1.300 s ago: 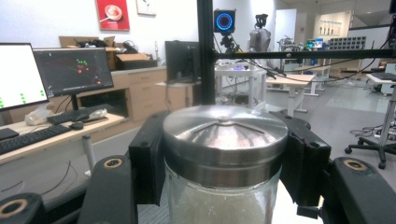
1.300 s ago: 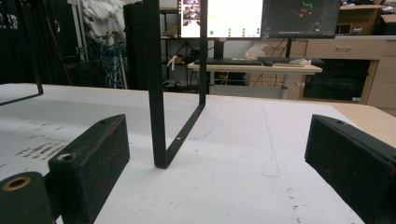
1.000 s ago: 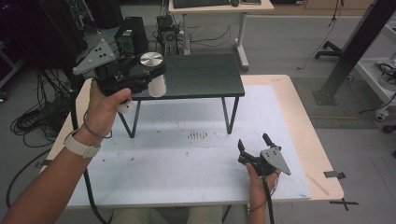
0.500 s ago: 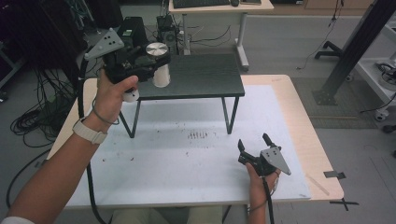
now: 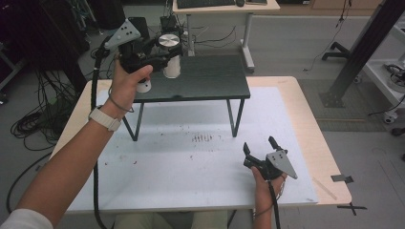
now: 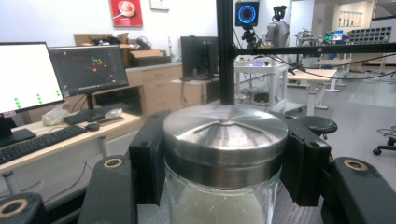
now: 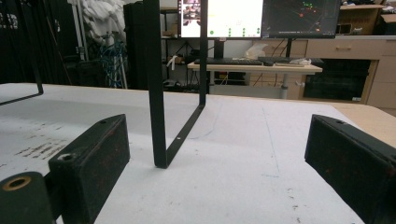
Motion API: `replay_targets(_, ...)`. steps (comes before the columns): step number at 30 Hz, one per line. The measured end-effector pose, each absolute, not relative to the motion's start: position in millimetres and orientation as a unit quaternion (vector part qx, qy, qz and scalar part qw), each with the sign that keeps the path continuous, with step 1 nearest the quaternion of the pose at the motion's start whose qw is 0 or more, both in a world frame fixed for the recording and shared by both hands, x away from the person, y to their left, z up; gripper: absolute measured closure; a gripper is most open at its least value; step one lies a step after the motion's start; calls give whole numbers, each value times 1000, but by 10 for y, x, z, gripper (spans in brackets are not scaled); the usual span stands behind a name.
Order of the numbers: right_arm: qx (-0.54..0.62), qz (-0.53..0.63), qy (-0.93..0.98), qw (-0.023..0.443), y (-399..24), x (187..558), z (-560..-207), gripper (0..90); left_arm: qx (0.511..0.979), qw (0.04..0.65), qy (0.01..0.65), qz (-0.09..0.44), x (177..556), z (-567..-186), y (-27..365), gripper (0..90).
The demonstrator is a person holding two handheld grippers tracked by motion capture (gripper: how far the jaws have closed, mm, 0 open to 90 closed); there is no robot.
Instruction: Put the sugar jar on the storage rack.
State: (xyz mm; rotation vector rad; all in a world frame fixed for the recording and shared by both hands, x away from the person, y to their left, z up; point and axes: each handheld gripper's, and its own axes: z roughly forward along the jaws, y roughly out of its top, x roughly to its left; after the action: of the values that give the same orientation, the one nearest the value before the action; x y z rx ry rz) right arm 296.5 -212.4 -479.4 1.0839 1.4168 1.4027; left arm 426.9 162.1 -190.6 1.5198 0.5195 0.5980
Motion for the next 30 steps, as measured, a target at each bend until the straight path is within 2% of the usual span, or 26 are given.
replay_targets(15,432,561,565,423,-2125,2962,-4795,66,675,637,254,272,4585,-2062,1499,421)
replay_targets(30,432,562,564,424,-2123,2958,-4796,66,683,625,266,268,4673,-2170,1403,421)
